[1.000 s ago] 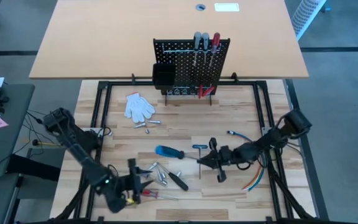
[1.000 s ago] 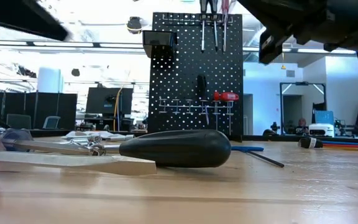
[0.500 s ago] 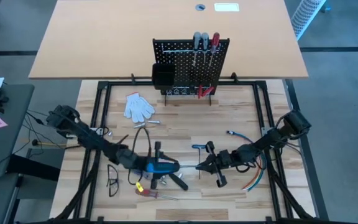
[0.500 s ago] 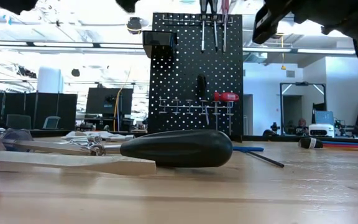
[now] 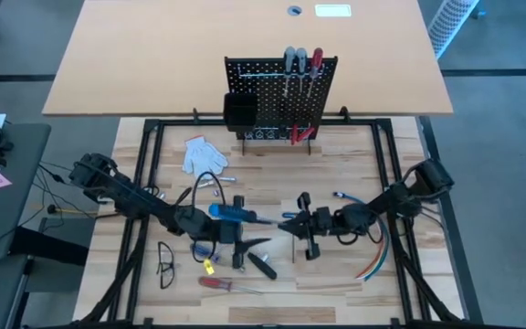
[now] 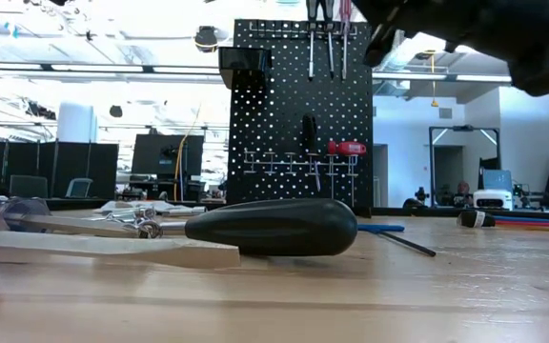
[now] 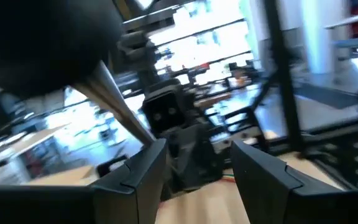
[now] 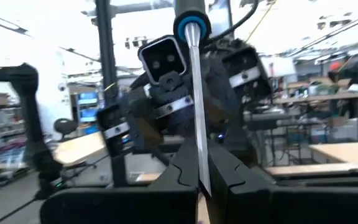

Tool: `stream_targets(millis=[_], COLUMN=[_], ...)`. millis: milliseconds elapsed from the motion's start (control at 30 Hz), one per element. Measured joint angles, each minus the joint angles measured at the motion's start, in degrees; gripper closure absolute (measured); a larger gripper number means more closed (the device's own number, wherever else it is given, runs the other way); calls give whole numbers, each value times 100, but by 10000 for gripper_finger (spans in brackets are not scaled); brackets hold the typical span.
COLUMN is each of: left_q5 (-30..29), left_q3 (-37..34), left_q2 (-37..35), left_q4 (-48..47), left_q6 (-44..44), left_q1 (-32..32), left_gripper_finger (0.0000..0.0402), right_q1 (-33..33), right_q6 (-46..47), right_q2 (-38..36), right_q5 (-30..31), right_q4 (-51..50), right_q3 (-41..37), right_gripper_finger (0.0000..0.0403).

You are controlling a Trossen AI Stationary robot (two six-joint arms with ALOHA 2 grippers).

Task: Hang tools onto peg board
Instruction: Hang the blue screwdriver on the pegboard bin

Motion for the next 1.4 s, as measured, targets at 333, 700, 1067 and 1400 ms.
stream_targets(millis=[333, 700, 1067, 1400], left_q5=[-1369, -552, -76, 317], left_q3=[35, 36, 40, 40], left_q2=[0, 0, 0, 0], left_q4=[52, 482, 708, 655], left_q6=[-309, -362, -614, -1044], left_q1=[31, 279, 575, 833], left_gripper_finger=[226, 226, 226, 270], right_q1=[-112, -188, -336, -363], right_q6=[-282, -420, -401, -402], right_q2=[-164, -262, -262, -262], right_q5=[-107, -28, -26, -20], right_q4=[8, -5, -33, -52], right_q3=[95, 95, 95, 92], right_gripper_finger=[395, 394, 393, 393])
